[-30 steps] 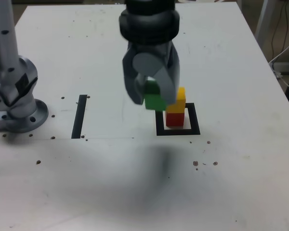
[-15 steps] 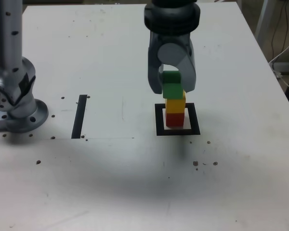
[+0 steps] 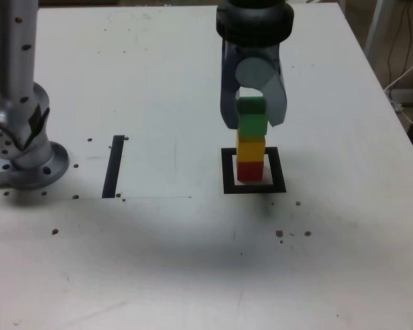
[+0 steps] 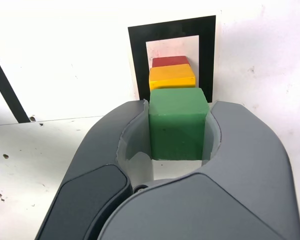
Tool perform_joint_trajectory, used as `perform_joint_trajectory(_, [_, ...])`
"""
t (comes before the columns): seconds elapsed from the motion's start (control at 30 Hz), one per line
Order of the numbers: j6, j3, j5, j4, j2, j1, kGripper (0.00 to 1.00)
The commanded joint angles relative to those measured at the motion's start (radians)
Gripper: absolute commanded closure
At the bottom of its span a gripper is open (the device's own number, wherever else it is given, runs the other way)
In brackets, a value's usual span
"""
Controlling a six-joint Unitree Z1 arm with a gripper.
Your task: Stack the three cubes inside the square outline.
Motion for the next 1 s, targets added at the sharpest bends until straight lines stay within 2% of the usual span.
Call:
perform_joint_trajectory(0.0, [0.002, 0.002, -0.002, 0.000, 0.007, 0.001, 0.79])
perform_joint_trajectory(0.97, [0.002, 0.017, -0.006, -0.016, 0.018, 0.001, 0.77])
